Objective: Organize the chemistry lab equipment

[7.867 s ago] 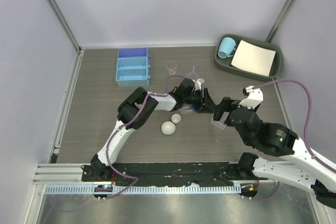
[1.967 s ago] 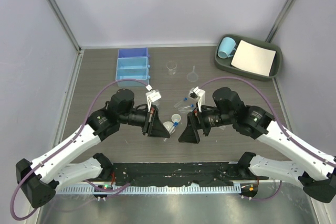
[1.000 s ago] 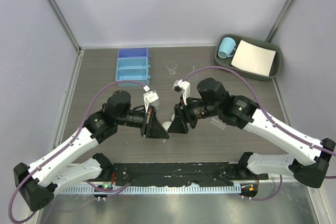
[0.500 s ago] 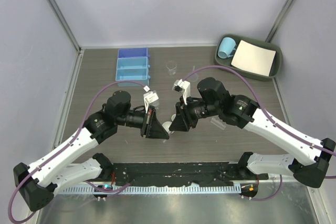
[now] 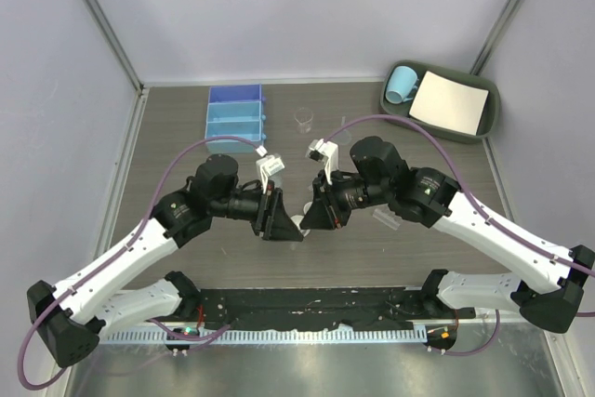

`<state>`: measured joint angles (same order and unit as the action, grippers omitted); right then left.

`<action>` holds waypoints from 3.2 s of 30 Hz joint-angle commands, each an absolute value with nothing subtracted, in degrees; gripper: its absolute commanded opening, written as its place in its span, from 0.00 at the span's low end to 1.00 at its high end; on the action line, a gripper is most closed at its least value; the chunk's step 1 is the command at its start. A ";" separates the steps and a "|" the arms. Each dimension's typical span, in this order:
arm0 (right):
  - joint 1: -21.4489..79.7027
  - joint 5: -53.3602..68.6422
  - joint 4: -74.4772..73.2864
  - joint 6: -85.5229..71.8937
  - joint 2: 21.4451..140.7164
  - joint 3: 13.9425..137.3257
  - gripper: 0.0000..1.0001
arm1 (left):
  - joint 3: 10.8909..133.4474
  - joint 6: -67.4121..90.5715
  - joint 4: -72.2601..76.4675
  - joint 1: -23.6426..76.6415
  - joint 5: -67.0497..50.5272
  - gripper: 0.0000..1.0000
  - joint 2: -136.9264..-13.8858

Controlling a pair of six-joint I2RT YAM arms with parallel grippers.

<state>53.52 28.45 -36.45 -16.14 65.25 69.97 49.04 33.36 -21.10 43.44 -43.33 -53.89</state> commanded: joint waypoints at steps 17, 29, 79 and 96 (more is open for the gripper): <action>45.47 -18.16 -42.98 -18.19 66.53 75.58 0.01 | 67.33 26.37 -43.33 43.33 10.81 1.00 -55.55; 33.05 -34.79 -33.50 -16.79 68.03 65.49 0.01 | 61.79 26.19 -41.13 43.24 9.14 1.00 -53.70; 20.21 -31.91 -25.05 -26.98 77.43 52.47 0.01 | 61.00 25.75 -41.84 41.66 3.60 1.00 -54.32; 19.07 -30.59 -23.47 -27.86 79.89 50.71 0.01 | 60.91 25.66 -41.66 40.96 2.73 1.00 -54.67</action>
<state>19.46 -30.70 -25.76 -26.30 79.15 51.24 60.90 26.52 -42.50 41.47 3.77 -54.81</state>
